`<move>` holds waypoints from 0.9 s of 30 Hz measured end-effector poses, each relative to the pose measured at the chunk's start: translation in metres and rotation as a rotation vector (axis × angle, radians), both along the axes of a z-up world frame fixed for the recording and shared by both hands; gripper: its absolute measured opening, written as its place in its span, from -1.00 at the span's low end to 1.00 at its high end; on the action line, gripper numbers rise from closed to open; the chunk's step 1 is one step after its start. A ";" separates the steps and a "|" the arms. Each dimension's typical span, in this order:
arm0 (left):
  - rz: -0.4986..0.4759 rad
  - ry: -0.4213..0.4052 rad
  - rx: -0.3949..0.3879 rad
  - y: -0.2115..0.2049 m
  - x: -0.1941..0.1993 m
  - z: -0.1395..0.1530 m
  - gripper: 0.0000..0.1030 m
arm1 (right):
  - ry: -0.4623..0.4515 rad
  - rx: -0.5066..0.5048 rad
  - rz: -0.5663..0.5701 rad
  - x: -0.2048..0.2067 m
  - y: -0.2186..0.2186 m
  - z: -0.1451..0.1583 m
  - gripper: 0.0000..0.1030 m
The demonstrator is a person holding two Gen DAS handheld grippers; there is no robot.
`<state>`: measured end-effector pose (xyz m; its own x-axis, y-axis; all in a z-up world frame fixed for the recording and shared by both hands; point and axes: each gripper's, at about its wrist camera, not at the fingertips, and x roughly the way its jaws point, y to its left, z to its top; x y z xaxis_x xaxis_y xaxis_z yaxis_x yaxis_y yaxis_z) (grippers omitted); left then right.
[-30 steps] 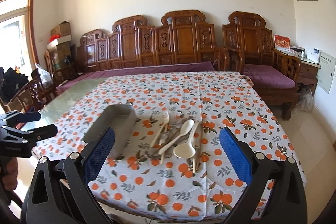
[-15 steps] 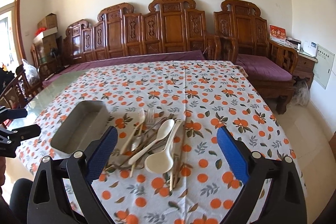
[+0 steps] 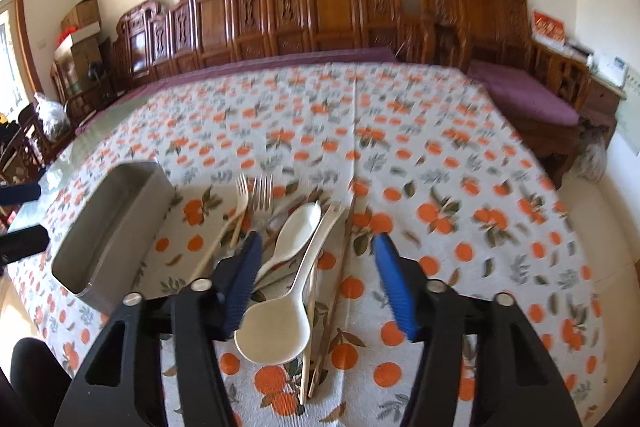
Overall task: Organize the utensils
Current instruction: 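Move both tools down toward the utensil pile beside the grey tray, then grasp the white plastic spoon with the right tool while the left tool grasps the white plastic fork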
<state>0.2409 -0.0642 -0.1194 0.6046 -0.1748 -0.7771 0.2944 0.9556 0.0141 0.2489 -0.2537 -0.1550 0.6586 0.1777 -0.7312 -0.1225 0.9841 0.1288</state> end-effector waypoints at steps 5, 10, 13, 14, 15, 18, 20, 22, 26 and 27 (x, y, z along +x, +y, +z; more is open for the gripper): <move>-0.010 0.015 -0.024 -0.004 0.012 -0.009 0.87 | 0.118 0.052 0.032 0.015 0.007 -0.039 -0.36; -0.002 0.037 -0.037 -0.007 0.026 -0.020 0.87 | 0.152 0.070 0.047 0.025 0.014 -0.051 -0.38; 0.006 0.058 -0.042 -0.009 0.031 -0.026 0.85 | 0.170 0.065 0.046 0.031 0.015 -0.058 -0.59; 0.005 0.066 -0.043 -0.010 0.033 -0.028 0.84 | 0.175 0.072 0.049 0.031 0.015 -0.057 -0.64; 0.002 0.071 -0.042 -0.012 0.034 -0.030 0.83 | 0.174 0.081 0.053 0.030 0.014 -0.055 -0.75; -0.005 0.086 -0.036 -0.016 0.038 -0.034 0.75 | 0.164 0.085 0.047 0.028 0.009 -0.053 -0.87; -0.009 0.095 -0.032 -0.021 0.041 -0.036 0.68 | 0.158 0.098 0.039 0.028 0.004 -0.052 -0.88; -0.014 0.106 -0.035 -0.025 0.045 -0.040 0.57 | 0.147 0.111 0.031 0.027 -0.002 -0.048 -0.90; -0.018 0.144 -0.057 -0.031 0.056 -0.051 0.32 | 0.104 0.143 0.019 0.023 -0.014 -0.035 -0.91; -0.015 0.161 -0.064 -0.033 0.060 -0.055 0.26 | 0.097 0.153 0.016 0.022 -0.017 -0.032 -0.91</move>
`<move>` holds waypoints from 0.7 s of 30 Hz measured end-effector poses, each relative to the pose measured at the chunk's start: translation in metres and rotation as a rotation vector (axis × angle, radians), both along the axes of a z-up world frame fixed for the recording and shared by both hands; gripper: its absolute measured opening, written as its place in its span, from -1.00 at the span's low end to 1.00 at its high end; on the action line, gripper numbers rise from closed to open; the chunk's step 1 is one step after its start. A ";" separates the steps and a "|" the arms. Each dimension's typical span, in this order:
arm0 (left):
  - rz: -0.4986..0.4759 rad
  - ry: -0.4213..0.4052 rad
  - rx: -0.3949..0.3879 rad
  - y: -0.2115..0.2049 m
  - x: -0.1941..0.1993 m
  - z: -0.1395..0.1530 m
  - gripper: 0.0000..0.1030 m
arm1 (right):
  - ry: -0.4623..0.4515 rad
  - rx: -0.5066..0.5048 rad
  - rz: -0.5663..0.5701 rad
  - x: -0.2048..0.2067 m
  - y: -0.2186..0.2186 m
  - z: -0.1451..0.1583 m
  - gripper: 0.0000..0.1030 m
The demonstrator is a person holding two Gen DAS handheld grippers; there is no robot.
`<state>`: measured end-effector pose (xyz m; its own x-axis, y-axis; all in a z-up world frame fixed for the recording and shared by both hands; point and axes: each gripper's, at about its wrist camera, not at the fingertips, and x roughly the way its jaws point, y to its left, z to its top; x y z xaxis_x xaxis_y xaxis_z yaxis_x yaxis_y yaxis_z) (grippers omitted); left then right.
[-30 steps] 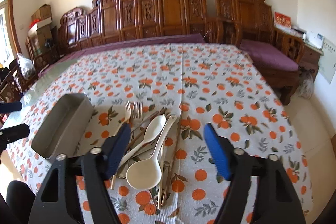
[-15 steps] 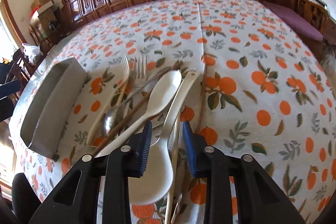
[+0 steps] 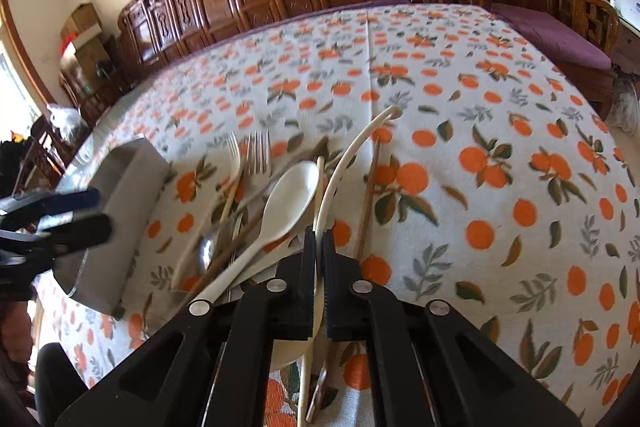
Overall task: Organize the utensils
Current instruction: 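Grasp the white plastic spoon with the right tool while the left tool grasps the white plastic fork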
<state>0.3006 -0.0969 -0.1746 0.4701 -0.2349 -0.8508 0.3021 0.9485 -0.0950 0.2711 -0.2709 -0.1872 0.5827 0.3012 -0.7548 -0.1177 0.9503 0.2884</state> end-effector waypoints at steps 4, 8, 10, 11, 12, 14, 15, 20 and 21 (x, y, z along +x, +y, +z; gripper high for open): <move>0.006 0.057 -0.013 -0.008 0.014 -0.017 -0.15 | -0.017 0.027 0.000 -0.001 -0.006 0.006 -0.91; 0.012 0.100 -0.012 -0.016 0.027 -0.034 -0.41 | -0.034 0.045 0.003 -0.003 -0.009 0.011 -0.91; 0.013 0.111 -0.006 -0.020 0.032 -0.041 -0.46 | -0.037 0.052 0.001 -0.004 -0.010 0.012 -0.91; 0.010 0.113 -0.002 -0.022 0.034 -0.043 -0.47 | -0.038 0.055 0.000 -0.004 -0.011 0.013 -0.91; 0.009 0.114 0.001 -0.024 0.035 -0.045 -0.47 | -0.038 0.059 0.000 -0.004 -0.011 0.013 -0.91; 0.008 0.117 0.009 -0.027 0.039 -0.049 -0.54 | -0.036 0.059 0.006 -0.004 -0.009 0.012 -0.91; 0.010 0.118 0.008 -0.026 0.041 -0.050 -0.58 | -0.036 0.061 0.009 -0.004 -0.008 0.012 -0.91; 0.047 0.153 -0.018 -0.023 0.051 -0.059 -0.83 | -0.037 0.063 0.018 -0.004 -0.006 0.013 -0.91; 0.049 0.149 -0.017 -0.024 0.052 -0.059 -0.86 | -0.035 0.060 0.019 -0.004 -0.006 0.012 -0.91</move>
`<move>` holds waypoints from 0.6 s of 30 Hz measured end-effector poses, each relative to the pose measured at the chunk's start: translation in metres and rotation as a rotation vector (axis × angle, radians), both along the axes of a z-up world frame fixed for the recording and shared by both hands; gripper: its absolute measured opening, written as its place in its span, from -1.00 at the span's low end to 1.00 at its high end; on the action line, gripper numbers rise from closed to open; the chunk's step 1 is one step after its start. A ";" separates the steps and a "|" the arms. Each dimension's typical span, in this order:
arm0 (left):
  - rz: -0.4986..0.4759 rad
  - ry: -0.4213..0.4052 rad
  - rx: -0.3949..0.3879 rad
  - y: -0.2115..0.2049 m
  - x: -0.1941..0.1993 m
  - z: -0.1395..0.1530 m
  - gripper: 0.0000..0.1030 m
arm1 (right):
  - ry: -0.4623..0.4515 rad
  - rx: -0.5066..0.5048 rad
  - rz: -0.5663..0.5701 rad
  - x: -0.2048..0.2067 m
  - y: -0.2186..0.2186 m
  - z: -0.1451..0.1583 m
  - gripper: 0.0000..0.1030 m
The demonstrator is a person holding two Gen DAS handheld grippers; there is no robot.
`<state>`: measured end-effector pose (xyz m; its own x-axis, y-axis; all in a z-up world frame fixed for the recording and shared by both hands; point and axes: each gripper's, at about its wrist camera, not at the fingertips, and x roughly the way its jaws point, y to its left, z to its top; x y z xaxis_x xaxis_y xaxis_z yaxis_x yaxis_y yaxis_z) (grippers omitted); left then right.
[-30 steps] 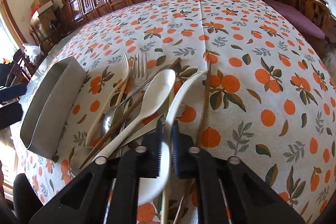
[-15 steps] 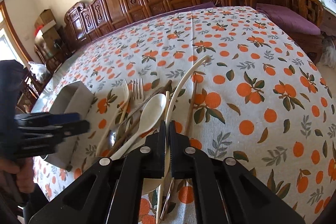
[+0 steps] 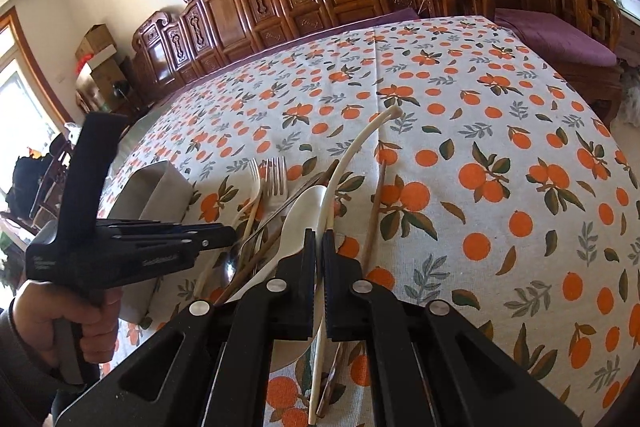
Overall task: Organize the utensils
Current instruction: 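Grasp the white plastic spoon with the right tool while the left tool grasps the white plastic fork, then lower the white fork into the grey tray and open the left tool while the right tool holds the spoon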
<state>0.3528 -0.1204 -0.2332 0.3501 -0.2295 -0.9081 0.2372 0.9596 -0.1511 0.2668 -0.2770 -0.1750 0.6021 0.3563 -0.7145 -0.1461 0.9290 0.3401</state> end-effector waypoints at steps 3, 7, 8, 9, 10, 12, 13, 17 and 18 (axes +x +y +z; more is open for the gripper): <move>0.001 -0.013 0.006 0.000 -0.002 0.001 -0.87 | -0.003 0.004 0.003 0.000 0.001 0.001 -0.91; 0.001 -0.053 0.025 0.001 -0.011 0.012 -0.87 | -0.011 0.014 0.016 0.000 0.004 0.003 -0.91; 0.000 -0.058 0.026 0.002 -0.013 0.015 -0.87 | -0.015 0.017 0.018 0.000 0.005 0.005 -0.91; -0.002 -0.065 0.028 0.003 -0.017 0.019 -0.87 | -0.019 0.020 0.022 -0.001 0.007 0.006 -0.91; -0.003 -0.077 0.033 0.005 -0.022 0.024 -0.87 | -0.021 0.023 0.025 -0.001 0.008 0.007 -0.91; -0.007 -0.102 0.045 0.012 -0.032 0.035 -0.87 | -0.026 0.020 0.033 -0.002 0.011 0.009 -0.91; -0.006 -0.110 0.050 0.014 -0.035 0.038 -0.87 | -0.030 0.021 0.037 -0.003 0.012 0.011 -0.91; 0.006 -0.138 0.058 0.031 -0.050 0.055 -0.87 | -0.033 0.016 0.051 -0.006 0.018 0.013 -0.91; 0.009 -0.141 0.059 0.034 -0.052 0.057 -0.87 | -0.033 0.015 0.055 -0.007 0.020 0.013 -0.91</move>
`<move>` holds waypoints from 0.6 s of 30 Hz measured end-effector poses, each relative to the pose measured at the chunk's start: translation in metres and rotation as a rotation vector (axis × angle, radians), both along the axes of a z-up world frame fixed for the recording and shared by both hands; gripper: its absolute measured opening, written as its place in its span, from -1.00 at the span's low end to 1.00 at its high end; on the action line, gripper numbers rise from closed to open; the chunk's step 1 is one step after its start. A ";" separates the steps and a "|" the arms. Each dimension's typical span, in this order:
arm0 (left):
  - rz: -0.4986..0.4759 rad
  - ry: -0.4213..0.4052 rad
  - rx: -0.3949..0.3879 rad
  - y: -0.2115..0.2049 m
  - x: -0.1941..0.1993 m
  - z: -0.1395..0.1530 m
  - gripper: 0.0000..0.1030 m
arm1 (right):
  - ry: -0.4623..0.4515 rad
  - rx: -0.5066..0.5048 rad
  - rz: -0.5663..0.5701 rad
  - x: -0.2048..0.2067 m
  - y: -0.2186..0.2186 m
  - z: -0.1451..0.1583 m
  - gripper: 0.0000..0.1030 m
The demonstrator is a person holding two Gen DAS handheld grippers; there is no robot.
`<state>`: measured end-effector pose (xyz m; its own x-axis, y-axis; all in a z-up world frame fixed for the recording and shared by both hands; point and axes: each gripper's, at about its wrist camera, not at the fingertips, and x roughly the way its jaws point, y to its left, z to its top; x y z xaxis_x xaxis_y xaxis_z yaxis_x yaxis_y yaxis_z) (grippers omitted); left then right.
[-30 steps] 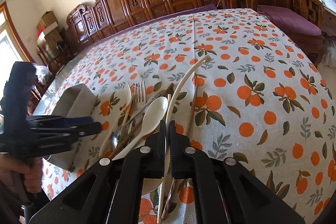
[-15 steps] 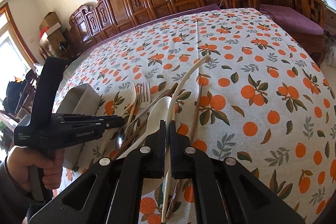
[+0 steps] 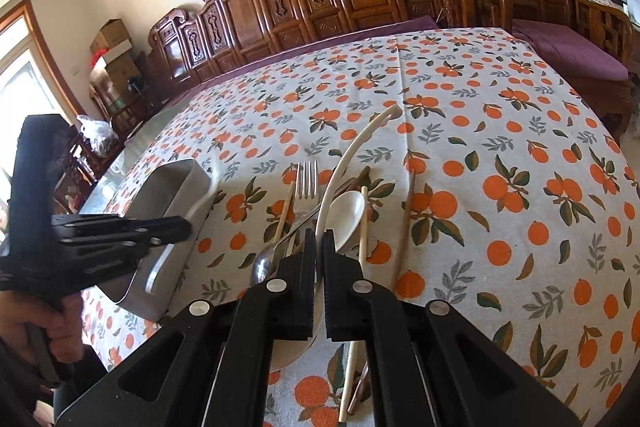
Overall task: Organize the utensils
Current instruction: 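Lower the white fork into the grey tray and open the left tool while the right tool holds the spoon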
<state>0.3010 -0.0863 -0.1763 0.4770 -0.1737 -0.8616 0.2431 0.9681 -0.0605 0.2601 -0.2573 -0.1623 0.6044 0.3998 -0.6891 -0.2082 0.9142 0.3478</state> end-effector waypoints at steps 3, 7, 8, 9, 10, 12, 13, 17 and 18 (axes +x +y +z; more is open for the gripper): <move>0.015 -0.018 0.004 0.013 -0.008 0.009 -0.87 | -0.002 -0.008 0.012 -0.001 0.006 0.001 -0.91; 0.025 -0.042 0.008 0.029 -0.017 0.017 -0.87 | -0.003 -0.018 0.029 -0.003 0.014 0.000 -0.91; 0.029 -0.046 0.010 0.033 -0.019 0.018 -0.87 | 0.001 -0.025 0.034 -0.003 0.016 -0.001 -0.91; 0.031 -0.052 0.012 0.036 -0.022 0.019 -0.87 | 0.006 -0.031 0.038 -0.002 0.018 -0.001 -0.91; 0.031 -0.065 0.016 0.040 -0.027 0.020 -0.87 | 0.006 -0.033 0.042 -0.003 0.020 -0.001 -0.91; 0.029 -0.081 0.018 0.045 -0.035 0.021 -0.87 | 0.000 -0.037 0.056 -0.005 0.024 0.001 -0.91; 0.030 -0.083 0.014 0.049 -0.038 0.019 -0.87 | -0.003 -0.039 0.060 -0.006 0.025 0.002 -0.91; 0.044 -0.094 0.012 0.059 -0.043 0.015 -0.87 | -0.004 -0.051 0.084 -0.010 0.033 0.002 -0.91; 0.051 -0.099 0.013 0.063 -0.043 0.013 -0.87 | -0.006 -0.055 0.091 -0.011 0.036 0.002 -0.91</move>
